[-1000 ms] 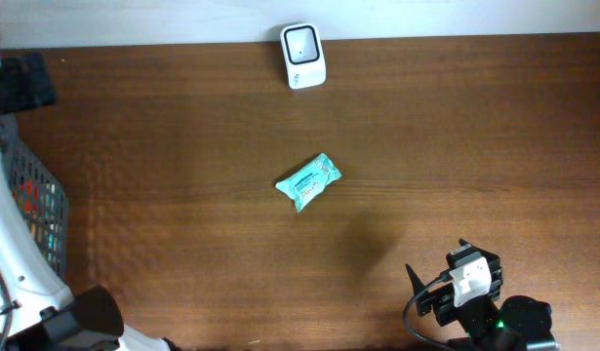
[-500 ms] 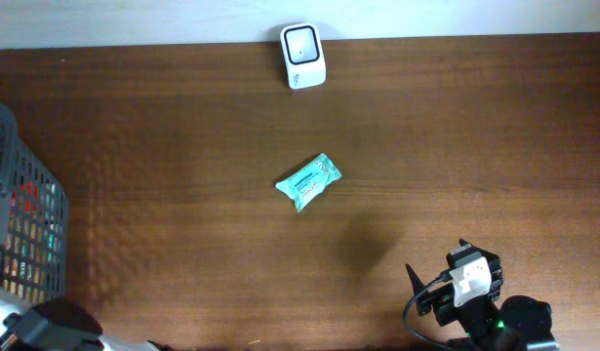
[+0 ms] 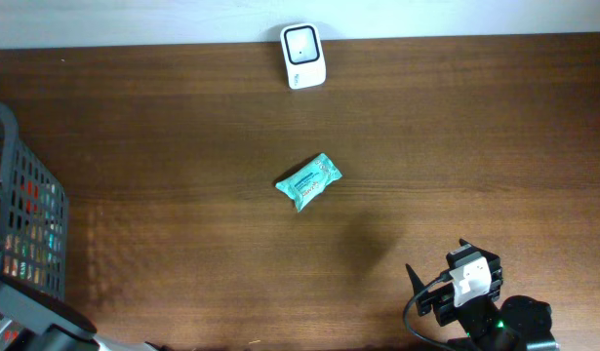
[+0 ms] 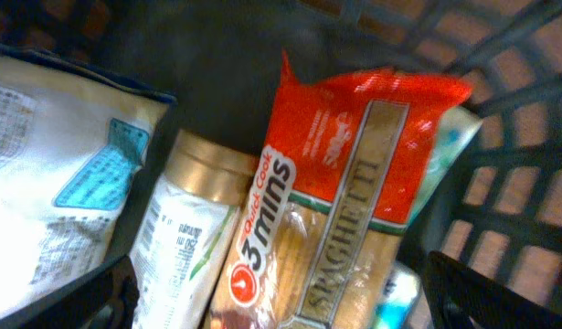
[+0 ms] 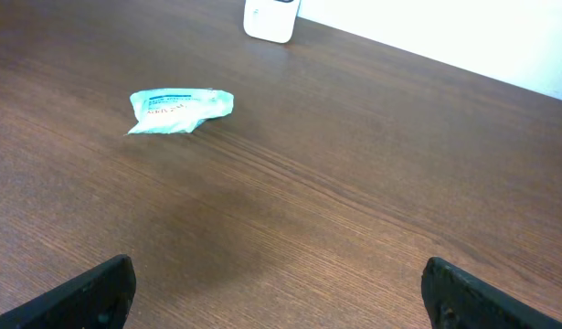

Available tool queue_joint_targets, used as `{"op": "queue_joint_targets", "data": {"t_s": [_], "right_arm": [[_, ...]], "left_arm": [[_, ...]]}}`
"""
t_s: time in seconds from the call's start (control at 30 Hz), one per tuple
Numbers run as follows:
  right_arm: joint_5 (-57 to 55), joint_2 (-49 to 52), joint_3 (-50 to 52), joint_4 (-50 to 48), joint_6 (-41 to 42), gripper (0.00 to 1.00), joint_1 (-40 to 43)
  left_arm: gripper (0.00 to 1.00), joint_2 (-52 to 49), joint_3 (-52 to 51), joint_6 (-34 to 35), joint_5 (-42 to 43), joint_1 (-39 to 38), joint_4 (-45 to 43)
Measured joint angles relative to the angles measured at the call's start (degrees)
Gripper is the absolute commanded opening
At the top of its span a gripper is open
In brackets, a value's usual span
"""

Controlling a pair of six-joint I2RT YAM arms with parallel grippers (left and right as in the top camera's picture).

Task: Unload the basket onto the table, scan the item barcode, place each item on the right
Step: 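Grasp the red spaghetti pack from the basket and place it mid-table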

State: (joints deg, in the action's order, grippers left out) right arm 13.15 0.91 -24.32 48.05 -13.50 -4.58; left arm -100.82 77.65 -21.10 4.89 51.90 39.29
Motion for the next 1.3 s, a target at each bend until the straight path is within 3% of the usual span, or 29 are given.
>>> {"op": "queue_joint_targets", "data": {"t_s": [0.1,0.2,0.3,0.37,0.43,0.5,0.63,0.77,0.87,0.97,1.3], "right_arm": [[0.0,0.0,0.0,0.0,0.0,0.99,0.0],[0.0,0.0,0.0,0.0,0.0,0.99,0.0],[0.0,0.0,0.0,0.0,0.0,0.99,0.0],[0.0,0.0,0.0,0.0,0.0,0.98,0.0],[0.0,0.0,0.0,0.0,0.0,0.99,0.0],[0.0,0.0,0.0,0.0,0.0,0.99,0.0],[0.0,0.0,0.0,0.0,0.0,0.99,0.0],[0.0,0.0,0.0,0.0,0.0,0.99,0.0],[0.0,0.0,0.0,0.0,0.0,0.99,0.0],[0.0,0.0,0.0,0.0,0.0,0.99,0.0],[0.0,0.0,0.0,0.0,0.0,0.99,0.0]], "left_arm": [[0.94,-2.4,-2.0,-2.1,-0.4,0.4,-0.8],[0.85,-6.0,-2.1,-3.3,-0.8,0.4,-1.2],[0.43,-8.0,-1.7,-3.6,-0.7,0.3,-1.2],[0.23,-9.4,-1.3,-3.7,-0.6,0.5,-1.7],[0.08,-9.4,-1.0,-4.7,-1.3,0.8,-2.0],[0.00,-9.3,-0.7,-4.9,-1.5,0.8,-2.0],[0.00,-10.4,2.7,-3.7,-1.7,0.8,2.0],[0.00,-12.7,16.5,-1.5,-1.7,0.6,14.6],[0.00,-12.2,29.8,-0.3,-1.8,-1.1,18.2],[0.00,-9.6,35.8,-0.2,-3.0,-5.3,20.8],[0.00,9.6,48.3,-0.5,-5.5,-25.2,14.6]]}}
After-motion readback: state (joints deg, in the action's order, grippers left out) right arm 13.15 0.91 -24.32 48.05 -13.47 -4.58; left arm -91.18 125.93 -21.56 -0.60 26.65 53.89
